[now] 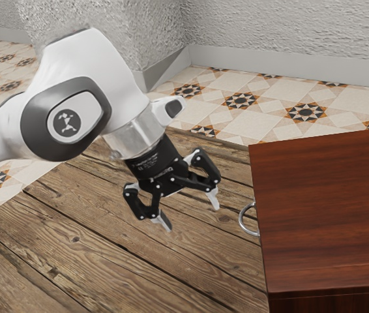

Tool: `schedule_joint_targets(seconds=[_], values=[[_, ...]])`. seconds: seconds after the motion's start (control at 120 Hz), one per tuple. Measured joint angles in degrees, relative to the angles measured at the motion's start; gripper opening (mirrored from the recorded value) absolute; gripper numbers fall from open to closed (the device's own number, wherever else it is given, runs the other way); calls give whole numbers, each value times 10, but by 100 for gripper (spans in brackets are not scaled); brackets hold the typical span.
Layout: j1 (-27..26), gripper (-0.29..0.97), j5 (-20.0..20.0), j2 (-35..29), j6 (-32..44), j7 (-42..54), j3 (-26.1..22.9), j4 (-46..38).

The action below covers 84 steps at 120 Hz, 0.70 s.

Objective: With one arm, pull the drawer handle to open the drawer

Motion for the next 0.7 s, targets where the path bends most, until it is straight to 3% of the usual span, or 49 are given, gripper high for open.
schedule_joint_targets(seconds=[0.192, 0.4, 0.7], values=[[-4, 65, -35, 16, 42, 61, -3, 2], [-9, 65, -42, 18, 51, 121, -2, -3], [-2, 65, -53, 81, 61, 196, -2, 37]])
